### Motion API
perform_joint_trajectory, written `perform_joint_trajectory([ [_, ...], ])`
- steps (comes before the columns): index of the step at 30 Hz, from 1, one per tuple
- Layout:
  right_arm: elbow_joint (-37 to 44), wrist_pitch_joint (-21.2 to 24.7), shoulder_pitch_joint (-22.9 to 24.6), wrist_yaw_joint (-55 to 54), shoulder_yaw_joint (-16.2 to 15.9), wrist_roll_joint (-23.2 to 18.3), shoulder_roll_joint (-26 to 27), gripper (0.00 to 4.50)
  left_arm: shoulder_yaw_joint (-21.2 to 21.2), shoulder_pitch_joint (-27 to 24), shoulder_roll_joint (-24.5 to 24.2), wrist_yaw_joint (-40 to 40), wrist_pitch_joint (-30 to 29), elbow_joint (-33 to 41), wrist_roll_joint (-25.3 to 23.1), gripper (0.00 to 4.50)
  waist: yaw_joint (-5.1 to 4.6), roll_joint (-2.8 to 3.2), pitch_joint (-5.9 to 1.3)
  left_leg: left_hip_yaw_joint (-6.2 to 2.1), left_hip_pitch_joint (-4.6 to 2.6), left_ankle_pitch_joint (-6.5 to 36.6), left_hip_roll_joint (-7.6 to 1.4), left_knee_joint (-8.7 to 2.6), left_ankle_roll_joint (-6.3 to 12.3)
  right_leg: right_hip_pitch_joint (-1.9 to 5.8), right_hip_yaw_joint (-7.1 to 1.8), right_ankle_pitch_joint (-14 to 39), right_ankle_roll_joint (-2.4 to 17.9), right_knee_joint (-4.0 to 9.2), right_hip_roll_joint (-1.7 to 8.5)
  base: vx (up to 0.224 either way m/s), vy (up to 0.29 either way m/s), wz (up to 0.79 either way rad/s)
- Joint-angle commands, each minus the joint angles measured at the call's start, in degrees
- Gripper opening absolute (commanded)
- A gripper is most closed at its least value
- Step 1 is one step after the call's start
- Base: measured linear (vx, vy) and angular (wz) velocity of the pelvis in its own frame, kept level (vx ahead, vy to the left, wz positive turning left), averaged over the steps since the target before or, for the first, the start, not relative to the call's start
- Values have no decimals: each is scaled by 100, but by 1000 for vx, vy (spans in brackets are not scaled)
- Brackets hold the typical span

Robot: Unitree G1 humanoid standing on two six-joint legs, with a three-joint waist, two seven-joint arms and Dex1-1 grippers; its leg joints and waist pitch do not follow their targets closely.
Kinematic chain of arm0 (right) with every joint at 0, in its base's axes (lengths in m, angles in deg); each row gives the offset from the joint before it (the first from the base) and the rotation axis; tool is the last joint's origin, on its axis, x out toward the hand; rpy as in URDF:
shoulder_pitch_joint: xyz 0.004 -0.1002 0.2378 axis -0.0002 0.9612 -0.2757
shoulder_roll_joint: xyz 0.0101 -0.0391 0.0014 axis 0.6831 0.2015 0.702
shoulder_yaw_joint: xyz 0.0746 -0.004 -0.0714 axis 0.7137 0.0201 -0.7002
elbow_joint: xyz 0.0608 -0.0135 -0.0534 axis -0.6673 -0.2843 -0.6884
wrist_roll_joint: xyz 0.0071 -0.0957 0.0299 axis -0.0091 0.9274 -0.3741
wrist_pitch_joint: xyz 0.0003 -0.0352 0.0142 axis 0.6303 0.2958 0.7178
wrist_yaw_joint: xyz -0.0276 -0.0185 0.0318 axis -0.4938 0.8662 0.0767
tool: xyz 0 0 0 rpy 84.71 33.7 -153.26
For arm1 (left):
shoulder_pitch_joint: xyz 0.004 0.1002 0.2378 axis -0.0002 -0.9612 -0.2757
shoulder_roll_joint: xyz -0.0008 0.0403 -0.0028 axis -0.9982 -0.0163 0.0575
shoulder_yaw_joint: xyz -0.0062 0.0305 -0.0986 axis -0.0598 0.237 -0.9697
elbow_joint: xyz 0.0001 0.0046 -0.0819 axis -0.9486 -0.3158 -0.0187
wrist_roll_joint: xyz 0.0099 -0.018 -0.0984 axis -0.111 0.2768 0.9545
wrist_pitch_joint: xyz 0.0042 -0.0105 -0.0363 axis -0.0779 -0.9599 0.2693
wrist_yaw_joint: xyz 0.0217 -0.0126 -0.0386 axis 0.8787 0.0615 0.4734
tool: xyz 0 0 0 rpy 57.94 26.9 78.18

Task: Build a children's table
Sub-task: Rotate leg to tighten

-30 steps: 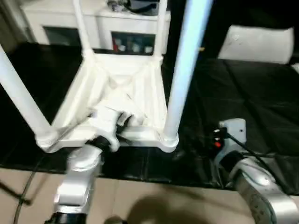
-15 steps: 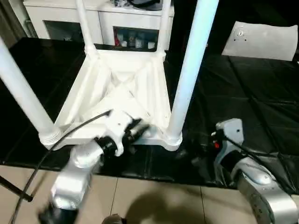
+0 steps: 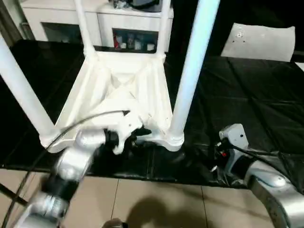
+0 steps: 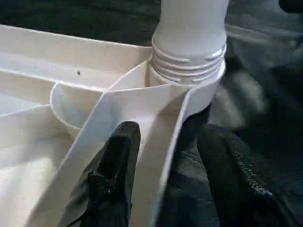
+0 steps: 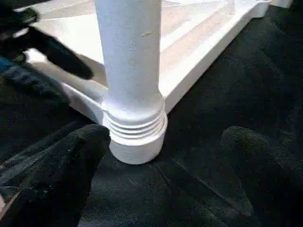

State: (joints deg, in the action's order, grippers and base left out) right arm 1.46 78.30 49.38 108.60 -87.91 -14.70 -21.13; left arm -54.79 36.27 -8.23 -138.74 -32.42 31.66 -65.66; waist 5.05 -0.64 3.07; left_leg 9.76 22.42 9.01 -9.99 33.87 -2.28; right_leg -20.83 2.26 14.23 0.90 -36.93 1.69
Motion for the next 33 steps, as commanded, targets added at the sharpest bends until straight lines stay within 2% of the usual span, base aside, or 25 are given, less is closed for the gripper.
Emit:
perform_joint_trajectory([
  [1, 72, 50, 14, 71, 32, -28, -58, 450, 93, 209, 14, -240, 165, -305, -52, 183, 13, -36, -330, -132, -133, 1007, -330, -363, 121, 153, -326, 517, 790, 563, 664, 0, 0, 0],
  [3, 118, 59, 60, 148, 29, -60, -121, 450, 180, 520, -2, -585, 280, -760, -52, 155, 22, -29, -347, -126, -131, 864, -327, -344, 196, 171, -319, 211, 884, 530, 664, 0, 0, 0],
  [5, 141, 69, 78, 171, 26, -81, -143, 450, 210, 641, -7, -726, 326, -942, -61, 150, 18, -44, -345, -127, -133, 851, -342, -345, 218, 176, -314, 97, 946, 517, 672, 0, 0, 0],
  [13, 146, 82, 79, 243, 15, -93, -160, 450, 298, 1020, 81, -1053, 695, -1744, -213, 77, 23, -54, -323, -121, -145, 1018, -356, -350, 206, 173, -312, 533, 1012, 556, 696, 0, 0, 0],
  [17, 141, 78, 74, 263, 4, -94, -171, 450, 315, 1089, 125, -1108, 756, -1865, -224, 58, 28, -63, -331, -123, -137, 942, -363, -347, 227, 185, -311, 370, 1066, 530, 702, 0, 0, 0],
  [24, 109, 65, 42, 312, 5, -70, -173, 450, 352, 1253, 180, -1170, 1200, -2219, -416, 5, 39, -72, -333, -118, -135, 879, -357, -338, 296, 194, -307, 288, 1061, 534, 707, 0, 0, 0],
  [27, 46, 43, -16, 331, -5, -62, -169, 450, 394, 1271, 168, -1330, 1406, -2260, -424, 5, 41, -75, -331, -122, -137, 905, -364, -342, 281, 194, -305, 336, 1065, 535, 710, 0, 0, 0],
  [30, -74, -3, -126, 372, -26, -36, -154, 450, 445, 1219, 116, -1453, 1599, -2190, -452, 5, 35, -69, -345, -125, -135, 831, -375, -339, 302, 199, -302, 136, 1119, 501, 712, 0, 0, 0],
  [32, -138, -29, -180, 399, -37, -21, -154, 450, 473, 1189, 82, -1479, 1653, -2139, -478, 5, 38, -76, -349, -118, -137, 775, -370, -330, 344, 199, -299, -23, 1170, 485, 713, 0, 0, 0],
  [33, -171, -40, -211, 414, -43, -13, -154, 450, 472, 1180, 68, -1506, 1684, -2131, -489, 5, 36, -101, -350, -113, -132, 760, -367, -328, 356, 205, -298, -40, 1171, 484, 713, 0, 0, 0],
])
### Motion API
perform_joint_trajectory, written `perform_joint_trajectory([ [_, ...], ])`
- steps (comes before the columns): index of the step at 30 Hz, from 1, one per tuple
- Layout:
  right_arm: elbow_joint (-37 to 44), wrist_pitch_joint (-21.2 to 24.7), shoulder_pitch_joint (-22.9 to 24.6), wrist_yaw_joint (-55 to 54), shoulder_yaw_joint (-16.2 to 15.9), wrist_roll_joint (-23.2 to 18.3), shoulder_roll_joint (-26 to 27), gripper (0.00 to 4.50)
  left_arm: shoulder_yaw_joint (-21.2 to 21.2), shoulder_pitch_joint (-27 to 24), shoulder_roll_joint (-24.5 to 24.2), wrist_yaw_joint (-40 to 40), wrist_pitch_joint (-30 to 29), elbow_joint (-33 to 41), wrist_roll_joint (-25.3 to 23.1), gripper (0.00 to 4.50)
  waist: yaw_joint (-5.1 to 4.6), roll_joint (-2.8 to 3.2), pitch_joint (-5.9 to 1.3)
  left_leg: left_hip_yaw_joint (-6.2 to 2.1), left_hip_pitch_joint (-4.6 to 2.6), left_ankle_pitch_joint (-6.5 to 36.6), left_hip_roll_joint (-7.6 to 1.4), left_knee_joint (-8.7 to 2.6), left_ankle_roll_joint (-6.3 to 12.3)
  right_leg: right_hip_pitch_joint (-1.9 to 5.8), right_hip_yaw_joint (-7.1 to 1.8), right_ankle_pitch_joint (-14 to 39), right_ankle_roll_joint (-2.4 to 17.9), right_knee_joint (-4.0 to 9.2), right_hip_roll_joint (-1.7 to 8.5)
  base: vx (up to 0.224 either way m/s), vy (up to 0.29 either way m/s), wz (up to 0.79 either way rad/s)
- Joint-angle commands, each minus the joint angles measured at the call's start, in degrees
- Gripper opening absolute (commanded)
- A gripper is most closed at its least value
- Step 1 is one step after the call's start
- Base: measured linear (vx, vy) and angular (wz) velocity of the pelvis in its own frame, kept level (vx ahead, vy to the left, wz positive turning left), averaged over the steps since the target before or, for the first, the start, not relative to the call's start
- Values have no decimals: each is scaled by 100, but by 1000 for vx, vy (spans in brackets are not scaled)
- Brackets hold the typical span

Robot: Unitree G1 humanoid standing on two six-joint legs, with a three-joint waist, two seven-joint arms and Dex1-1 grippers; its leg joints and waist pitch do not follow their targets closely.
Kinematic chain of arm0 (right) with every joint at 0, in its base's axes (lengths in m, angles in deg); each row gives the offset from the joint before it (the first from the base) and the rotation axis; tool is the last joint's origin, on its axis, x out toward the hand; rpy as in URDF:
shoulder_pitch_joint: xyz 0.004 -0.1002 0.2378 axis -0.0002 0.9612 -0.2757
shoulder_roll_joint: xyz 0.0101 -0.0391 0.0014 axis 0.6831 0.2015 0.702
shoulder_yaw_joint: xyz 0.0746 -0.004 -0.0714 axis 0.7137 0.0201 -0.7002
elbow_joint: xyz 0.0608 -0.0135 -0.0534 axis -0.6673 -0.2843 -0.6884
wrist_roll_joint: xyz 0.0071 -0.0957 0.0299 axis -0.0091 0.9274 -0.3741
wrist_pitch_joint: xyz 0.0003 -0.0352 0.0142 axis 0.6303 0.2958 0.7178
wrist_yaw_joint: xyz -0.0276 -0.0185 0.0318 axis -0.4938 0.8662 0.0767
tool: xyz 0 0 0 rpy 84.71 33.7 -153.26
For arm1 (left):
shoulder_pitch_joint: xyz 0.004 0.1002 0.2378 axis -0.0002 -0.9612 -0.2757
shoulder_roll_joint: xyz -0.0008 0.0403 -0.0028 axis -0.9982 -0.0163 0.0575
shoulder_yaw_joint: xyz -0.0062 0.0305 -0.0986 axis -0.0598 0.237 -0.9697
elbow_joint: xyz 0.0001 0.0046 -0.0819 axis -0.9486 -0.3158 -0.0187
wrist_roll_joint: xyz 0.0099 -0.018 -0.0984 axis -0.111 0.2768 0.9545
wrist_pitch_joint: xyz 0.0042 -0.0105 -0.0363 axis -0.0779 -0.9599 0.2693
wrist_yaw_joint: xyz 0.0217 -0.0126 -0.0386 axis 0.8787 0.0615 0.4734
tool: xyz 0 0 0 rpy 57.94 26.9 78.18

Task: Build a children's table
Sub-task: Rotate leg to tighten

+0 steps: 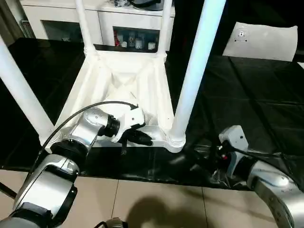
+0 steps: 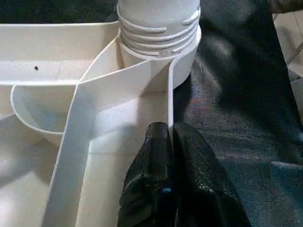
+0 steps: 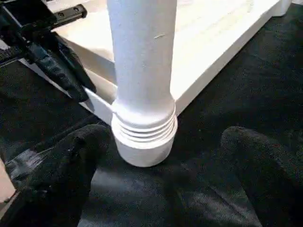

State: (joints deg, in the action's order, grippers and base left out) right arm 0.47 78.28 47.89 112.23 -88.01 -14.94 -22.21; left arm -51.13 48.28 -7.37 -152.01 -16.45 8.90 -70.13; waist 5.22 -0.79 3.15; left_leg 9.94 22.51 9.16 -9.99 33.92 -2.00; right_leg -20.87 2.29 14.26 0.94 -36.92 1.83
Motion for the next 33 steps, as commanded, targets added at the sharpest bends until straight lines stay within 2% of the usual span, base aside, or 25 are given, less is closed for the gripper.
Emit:
perform_joint_trajectory([
  [1, -95, -45, -87, 58, -35, 16, -45, 450, 93, -25, -27, -152, 131, 146, -57, 5, 23, -79, -357, -130, -141, 730, -367, -331, 335, 208, -299, -32, 1171, 480, 701, 0, 0, 0],
  [3, -125, -50, -125, 70, -39, 20, -40, 450, 49, -27, -38, -63, 243, 118, -104, 5, 24, -77, -353, -130, -140, 729, -369, -329, 340, 207, -299, -6, 1173, 484, 704, 0, 0, 0],
  [4, -143, -57, -152, 87, -52, 24, -35, 450, -19, -28, -33, 75, 273, 96, -128, 5, 24, -100, -349, -129, -141, 739, -370, -331, 344, 208, -298, 27, 1157, 484, 701, 0, 0, 0],
  [6, -138, -54, -160, 103, -61, 18, -34, 450, -44, -29, -31, 103, 197, 107, -120, 5, 24, -88, -343, -129, -148, 775, -378, -336, 332, 200, -298, 95, 1159, 491, 706, 0, 0, 0],
  [7, -126, -45, -177, 152, -95, 8, -38, 450, -53, -28, -42, -99, -56, 154, -47, 29, 23, -91, -339, -126, -152, 807, -377, -342, 305, 200, -297, 184, 1157, 494, 707, 0, 0, 0],
  [9, -132, -47, -189, 176, -109, 6, -40, 450, -55, -32, -44, -88, -22, 153, -44, 45, 24, -89, -332, -132, -153, 852, -380, -347, 262, 196, -299, 304, 1158, 508, 712, 0, 0, 0],
  [12, -136, -51, -196, 206, -118, -4, -39, 450, -35, -37, -39, -49, 45, 128, -78, 76, 21, -92, -338, -131, -157, 845, -385, -346, 247, 197, -306, 196, 1173, 494, 707, 0, 0, 0],
  [17, -112, -49, -189, 247, -137, -6, -43, 450, 9, 8, 2, 13, 168, 23, -181, 76, 23, -90, -341, -134, -156, 801, -383, -340, 275, 207, -305, -33, 1215, 476, 710, 0, 0, 0],
  [21, -72, -39, -159, 279, -137, -29, -65, 450, -24, 43, 30, -56, 163, 10, -146, 76, 32, -89, -335, -132, -170, 862, -390, -345, 261, 199, -302, 53, 1240, 488, 716, 0, 0, 0],
  [22, -61, -38, -141, 307, -144, -31, -74, 450, -14, 56, 40, -57, 209, -36, -168, 61, 33, -92, -335, -132, -168, 870, -390, -344, 256, 203, -304, 66, 1243, 489, 719, 0, 0, 0],
  [24, -49, -40, -122, 336, -149, -35, -88, 450, 12, 65, 49, -32, 251, -78, -217, 61, 33, -97, -338, -131, -158, 853, -384, -340, 256, 210, -304, 37, 1239, 483, 713, 0, 0, 0],
  [25, -45, -39, -119, 348, -156, -37, -90, 450, 21, 69, 52, -24, 275, -103, -240, 38, 35, -78, -340, -136, -158, 843, -386, -342, 265, 210, -301, 18, 1237, 483, 717, 0, 0, 0],
  [26, -46, -41, -122, 358, -165, -31, -91, 450, 23, 78, 62, -12, 301, -146, -269, 32, 31, -88, -342, -137, -161, 840, -389, -343, 265, 211, -301, -16, 1236, 480, 716, 0, 0, 0],
  [33, -124, -100, -212, 418, -160, -18, -106, 450, -23, 46, 79, -146, 441, -134, -197, 10, 35, -95, -349, -132, -155, 776, -383, -332, 305, 219, -300, -161, 1276, 465, 719, 0, 0, 0],
])
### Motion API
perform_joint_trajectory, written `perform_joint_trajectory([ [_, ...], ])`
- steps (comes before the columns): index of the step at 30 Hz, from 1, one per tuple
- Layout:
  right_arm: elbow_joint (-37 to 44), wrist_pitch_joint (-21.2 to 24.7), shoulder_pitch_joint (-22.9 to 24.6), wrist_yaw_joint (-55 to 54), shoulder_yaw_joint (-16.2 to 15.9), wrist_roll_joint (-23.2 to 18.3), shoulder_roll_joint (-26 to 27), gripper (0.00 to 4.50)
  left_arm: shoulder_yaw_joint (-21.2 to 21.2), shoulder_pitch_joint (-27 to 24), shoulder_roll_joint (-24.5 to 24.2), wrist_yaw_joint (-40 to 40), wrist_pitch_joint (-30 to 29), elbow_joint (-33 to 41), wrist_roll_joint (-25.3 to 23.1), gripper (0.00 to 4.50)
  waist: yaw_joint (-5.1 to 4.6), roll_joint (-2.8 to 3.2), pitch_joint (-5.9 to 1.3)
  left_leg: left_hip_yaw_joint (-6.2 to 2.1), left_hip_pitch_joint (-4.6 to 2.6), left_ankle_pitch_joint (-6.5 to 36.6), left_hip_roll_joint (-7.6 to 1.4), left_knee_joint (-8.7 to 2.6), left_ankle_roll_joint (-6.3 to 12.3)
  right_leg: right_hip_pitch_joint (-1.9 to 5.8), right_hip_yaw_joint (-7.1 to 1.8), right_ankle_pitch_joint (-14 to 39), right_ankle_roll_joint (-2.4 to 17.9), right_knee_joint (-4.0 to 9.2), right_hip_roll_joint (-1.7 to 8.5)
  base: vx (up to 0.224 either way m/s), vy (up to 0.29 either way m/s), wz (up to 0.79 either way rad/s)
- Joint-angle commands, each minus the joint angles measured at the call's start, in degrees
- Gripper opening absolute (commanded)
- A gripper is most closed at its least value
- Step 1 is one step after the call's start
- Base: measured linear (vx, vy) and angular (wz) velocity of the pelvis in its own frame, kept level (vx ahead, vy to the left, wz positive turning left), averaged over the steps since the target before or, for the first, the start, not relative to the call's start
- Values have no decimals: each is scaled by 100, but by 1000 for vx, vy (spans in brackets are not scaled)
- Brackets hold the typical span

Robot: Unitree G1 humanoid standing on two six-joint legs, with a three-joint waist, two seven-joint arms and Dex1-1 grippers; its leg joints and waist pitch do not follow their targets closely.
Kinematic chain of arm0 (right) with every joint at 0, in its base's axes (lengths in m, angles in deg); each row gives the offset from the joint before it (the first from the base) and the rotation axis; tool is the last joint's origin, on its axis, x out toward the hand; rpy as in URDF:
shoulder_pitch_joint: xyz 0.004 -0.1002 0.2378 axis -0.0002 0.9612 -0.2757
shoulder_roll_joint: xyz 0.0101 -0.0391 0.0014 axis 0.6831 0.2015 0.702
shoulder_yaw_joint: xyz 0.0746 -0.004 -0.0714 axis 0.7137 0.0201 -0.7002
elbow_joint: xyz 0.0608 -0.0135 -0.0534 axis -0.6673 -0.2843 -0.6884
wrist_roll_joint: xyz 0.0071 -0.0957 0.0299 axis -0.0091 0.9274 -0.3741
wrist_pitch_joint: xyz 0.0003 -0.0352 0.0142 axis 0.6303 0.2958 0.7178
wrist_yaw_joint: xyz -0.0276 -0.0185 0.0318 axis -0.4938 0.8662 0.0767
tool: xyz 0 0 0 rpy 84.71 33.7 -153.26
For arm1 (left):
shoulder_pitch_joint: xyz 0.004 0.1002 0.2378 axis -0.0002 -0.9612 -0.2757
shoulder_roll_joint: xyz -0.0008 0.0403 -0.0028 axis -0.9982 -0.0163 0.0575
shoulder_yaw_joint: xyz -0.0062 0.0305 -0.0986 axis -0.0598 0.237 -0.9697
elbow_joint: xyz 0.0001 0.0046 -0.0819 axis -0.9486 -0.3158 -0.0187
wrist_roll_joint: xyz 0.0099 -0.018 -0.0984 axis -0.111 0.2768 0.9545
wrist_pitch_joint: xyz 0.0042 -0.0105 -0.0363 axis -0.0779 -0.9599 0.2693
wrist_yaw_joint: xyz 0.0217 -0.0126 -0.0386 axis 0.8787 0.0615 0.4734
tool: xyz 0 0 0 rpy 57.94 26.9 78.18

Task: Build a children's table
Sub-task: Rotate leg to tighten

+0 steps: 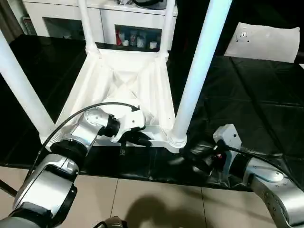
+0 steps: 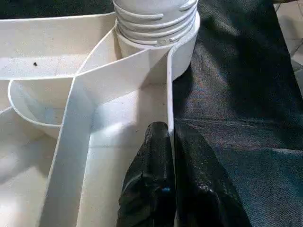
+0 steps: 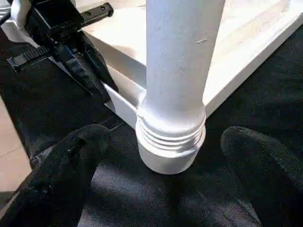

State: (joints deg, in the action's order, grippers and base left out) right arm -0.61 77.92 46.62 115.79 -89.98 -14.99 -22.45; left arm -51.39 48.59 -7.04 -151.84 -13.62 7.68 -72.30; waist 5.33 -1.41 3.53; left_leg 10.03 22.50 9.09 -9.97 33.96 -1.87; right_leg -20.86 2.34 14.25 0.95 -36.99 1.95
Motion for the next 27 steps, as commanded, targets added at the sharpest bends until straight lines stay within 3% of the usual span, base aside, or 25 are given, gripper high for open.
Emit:
perform_joint_trajectory([
  [1, -37, -76, -105, 84, 40, -9, -89, 450, -45, -9, 49, -185, 238, 7, 77, 10, 28, -30, -389, -142, -153, 777, -385, -333, 294, 221, -305, -164, 1275, 471, 710, 0, 0, 0],
  [3, -69, -94, -131, 118, 41, -7, -98, 450, -100, -41, 44, -242, 339, 23, 147, 10, 26, -29, -394, -142, -152, 765, -385, -329, 303, 224, -305, -208, 1279, 469, 709, 0, 0, 0],
  [4, -151, -145, -191, 199, 22, -4, -115, 450, -105, -88, -17, -332, 404, 49, 159, 10, 29, -63, -394, -140, -147, 720, -383, -327, 334, 229, -300, -257, 1285, 454, 706, 0, 0, 0],
  [11, -569, -255, -508, 635, -95, -65, -198, 450, 11, -271, -188, -1196, 423, 356, 357, 10, 34, -41, -384, -128, -158, 745, -394, -334, 333, 204, -293, -140, 1332, 456, 708, 0, 0, 0],
  [15, -806, -408, -718, 1396, -214, -363, -246, 450, 83, -342, -237, -1437, 697, 450, 352, 10, 82, -21, -387, -118, -183, 881, -422, -331, 338, 190, -285, -121, 1366, 456, 721, 0, 0, 0],
  [21, -1456, -777, -1153, 2481, -595, -331, -391, 379, 185, -284, -286, -1492, 805, 472, 202, 0, 165, -17, -404, -88, -182, 905, -438, -325, 331, 181, -254, -197, 1422, 414, 733, 0, 0, 0],
  [27, -2064, -961, -1611, 2795, -726, -202, -310, 335, 227, -203, -278, -1622, 863, 418, 139, 0, 155, -32, -417, -70, -178, 874, -426, -312, 282, 182, -249, -150, 1450, 410, 747, 0, 0, 0],
])
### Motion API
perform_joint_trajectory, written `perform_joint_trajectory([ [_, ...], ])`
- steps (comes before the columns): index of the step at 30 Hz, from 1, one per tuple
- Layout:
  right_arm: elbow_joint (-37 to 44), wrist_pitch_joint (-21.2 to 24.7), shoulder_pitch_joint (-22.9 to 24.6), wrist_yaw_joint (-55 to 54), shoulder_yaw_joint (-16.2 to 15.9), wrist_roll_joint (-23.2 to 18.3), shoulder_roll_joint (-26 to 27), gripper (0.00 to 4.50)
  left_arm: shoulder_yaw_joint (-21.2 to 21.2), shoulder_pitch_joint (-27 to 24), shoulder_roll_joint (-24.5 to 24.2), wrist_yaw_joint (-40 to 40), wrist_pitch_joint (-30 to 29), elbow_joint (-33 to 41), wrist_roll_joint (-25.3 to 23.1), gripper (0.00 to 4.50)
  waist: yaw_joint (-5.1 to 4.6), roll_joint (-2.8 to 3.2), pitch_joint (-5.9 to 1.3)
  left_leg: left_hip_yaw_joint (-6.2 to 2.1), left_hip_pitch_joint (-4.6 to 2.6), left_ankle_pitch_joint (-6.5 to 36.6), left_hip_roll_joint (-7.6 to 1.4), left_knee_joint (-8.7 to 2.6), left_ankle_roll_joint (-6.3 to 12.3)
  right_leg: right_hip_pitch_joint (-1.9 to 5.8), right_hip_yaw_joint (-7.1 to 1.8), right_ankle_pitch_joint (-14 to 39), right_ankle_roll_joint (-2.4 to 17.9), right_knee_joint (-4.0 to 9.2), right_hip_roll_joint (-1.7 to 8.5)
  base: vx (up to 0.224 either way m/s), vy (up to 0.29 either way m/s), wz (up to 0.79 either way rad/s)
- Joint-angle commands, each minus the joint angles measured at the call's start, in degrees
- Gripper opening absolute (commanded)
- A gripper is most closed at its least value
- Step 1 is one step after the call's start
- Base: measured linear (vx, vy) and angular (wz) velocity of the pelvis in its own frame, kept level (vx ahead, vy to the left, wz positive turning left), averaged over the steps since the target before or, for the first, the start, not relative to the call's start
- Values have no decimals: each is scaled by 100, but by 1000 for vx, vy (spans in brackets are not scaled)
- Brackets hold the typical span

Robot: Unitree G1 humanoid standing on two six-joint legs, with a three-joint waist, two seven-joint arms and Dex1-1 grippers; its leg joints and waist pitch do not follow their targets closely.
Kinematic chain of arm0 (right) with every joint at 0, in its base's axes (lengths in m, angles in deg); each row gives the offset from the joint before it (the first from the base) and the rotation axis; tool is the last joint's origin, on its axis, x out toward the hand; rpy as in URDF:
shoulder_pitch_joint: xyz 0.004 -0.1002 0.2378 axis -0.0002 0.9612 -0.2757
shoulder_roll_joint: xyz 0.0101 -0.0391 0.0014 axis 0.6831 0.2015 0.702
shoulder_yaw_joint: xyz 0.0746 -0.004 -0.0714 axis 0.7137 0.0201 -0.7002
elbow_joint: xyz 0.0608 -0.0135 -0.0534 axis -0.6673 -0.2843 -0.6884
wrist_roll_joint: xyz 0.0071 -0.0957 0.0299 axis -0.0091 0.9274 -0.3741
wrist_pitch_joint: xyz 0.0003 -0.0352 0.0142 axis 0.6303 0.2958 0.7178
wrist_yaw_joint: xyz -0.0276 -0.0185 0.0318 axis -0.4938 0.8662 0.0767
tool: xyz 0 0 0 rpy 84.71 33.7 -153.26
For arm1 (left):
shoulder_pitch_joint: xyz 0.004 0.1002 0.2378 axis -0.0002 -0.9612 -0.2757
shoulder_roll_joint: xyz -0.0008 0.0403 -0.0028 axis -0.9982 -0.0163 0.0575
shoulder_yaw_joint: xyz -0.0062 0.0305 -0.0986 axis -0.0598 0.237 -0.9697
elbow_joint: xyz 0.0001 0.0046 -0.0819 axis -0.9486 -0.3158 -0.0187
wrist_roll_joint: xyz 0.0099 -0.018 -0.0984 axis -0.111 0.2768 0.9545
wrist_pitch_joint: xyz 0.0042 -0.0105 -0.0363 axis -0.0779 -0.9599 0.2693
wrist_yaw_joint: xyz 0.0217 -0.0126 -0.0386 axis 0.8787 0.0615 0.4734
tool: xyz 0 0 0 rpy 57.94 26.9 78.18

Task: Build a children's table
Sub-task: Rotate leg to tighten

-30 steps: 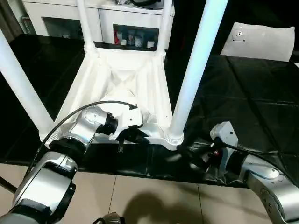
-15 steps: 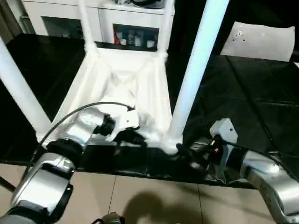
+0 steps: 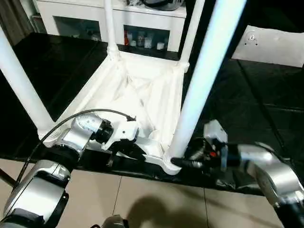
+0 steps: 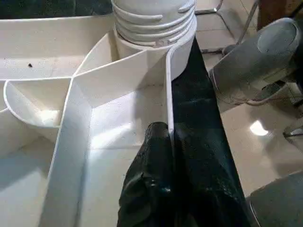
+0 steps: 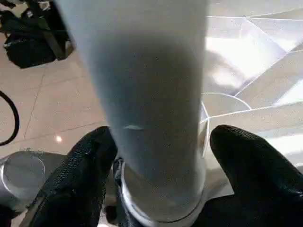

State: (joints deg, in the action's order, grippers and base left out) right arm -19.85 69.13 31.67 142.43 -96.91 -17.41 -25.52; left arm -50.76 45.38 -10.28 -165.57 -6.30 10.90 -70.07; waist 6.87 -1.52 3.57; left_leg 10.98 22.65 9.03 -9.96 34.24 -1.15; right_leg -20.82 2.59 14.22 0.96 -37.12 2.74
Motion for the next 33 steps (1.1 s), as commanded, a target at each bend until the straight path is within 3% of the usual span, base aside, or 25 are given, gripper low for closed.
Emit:
perform_joint_trajectory([
  [1, -212, -101, -165, 182, -41, 35, 10, 331, 166, 124, 50, -268, 145, 91, -86, 0, 4, -22, -430, -157, -188, 803, -426, -334, 251, 180, -269, -257, 1457, 400, 660, 0, 0, 0],
  [4, -361, -124, -280, 340, -87, 20, 15, 296, 184, 146, 61, -294, 162, 82, -100, 0, 8, -20, -436, -146, -183, 746, -424, -319, 334, 168, -257, -376, 1480, 390, 654, 0, 0, 0],
  [14, -822, -304, -579, 789, -217, 74, 74, 225, 227, 222, 73, -353, 137, 53, -161, 0, 45, 18, -434, -144, -196, 911, -443, -336, 245, 150, -247, -138, 1465, 405, 671, 0, 0, 0],
  [16, -838, -309, -588, 823, -227, 70, 84, 218, 213, 230, 83, -312, 89, 36, -169, 0, 45, -1, -435, -139, -190, 908, -435, -333, 248, 156, -251, -166, 1465, 407, 672, 0, 0, 0],
  [21, -678, -187, -413, 762, -209, -60, 167, 206, 9, 207, 277, 297, -303, -45, -101, 0, 61, 33, -429, -145, -205, 1010, -443, -339, 210, 147, -248, -81, 1495, 428, 681, 0, 0, 0],
  [22, -644, -163, -367, 635, -167, -70, 219, 205, -37, 207, 332, 462, -386, -58, -96, 0, 75, 68, -423, -144, -216, 1098, -447, -343, 170, 134, -253, 6, 1495, 441, 683, 0, 0, 0],
  [23, -631, -152, -340, 537, -136, -68, 260, 204, -62, 208, 366, 569, -435, -67, -100, 0, 85, 45, -418, -147, -228, 1188, -448, -351, 128, 130, -254, 128, 1483, 457, 686, 0, 0, 0],
  [24, -647, -144, -274, 29, -16, 15, 483, 204, -146, 224, 519, 986, -676, -95, -125, 0, 104, 83, -422, -157, -235, 1252, -454, -360, 75, 127, -253, 248, 1470, 464, 697, 0, 0, 0],
  [26, -709, -139, -229, -657, 106, 187, 766, 204, -249, 243, 721, 1444, -985, -109, -120, 0, 56, 58, -388, -181, -245, 1529, -453, -407, -77, 106, -254, 632, 1432, 498, 705, 0, 0, 0],
  [28, -760, -95, -197, -1305, 212, 338, 1070, 202, -352, 277, 972, 1867, -1283, -105, -93, 0, -2, 35, -378, -208, -201, 1663, -427, -442, -242, 146, -239, 1101, 1314, 517, 719, 0, 0, 0],
  [29, -767, -45, -186, -1592, 253, 394, 1207, 201, -386, 301, 1087, 2067, -1415, -109, -95, 0, -42, 47, -384, -217, -228, 1770, -429, -452, -301, 118, -241, 1298, 1257, 548, 733, 0, 0, 0],
  [33, -803, 254, -201, -2611, 434, 481, 1818, 199, -578, 447, 1590, 2933, -1901, -198, -45, 0, -116, 26, -370, -199, -258, 1837, -400, -423, -257, 75, -282, 1429, 1206, 611, 728, 0, 0, 0],
])
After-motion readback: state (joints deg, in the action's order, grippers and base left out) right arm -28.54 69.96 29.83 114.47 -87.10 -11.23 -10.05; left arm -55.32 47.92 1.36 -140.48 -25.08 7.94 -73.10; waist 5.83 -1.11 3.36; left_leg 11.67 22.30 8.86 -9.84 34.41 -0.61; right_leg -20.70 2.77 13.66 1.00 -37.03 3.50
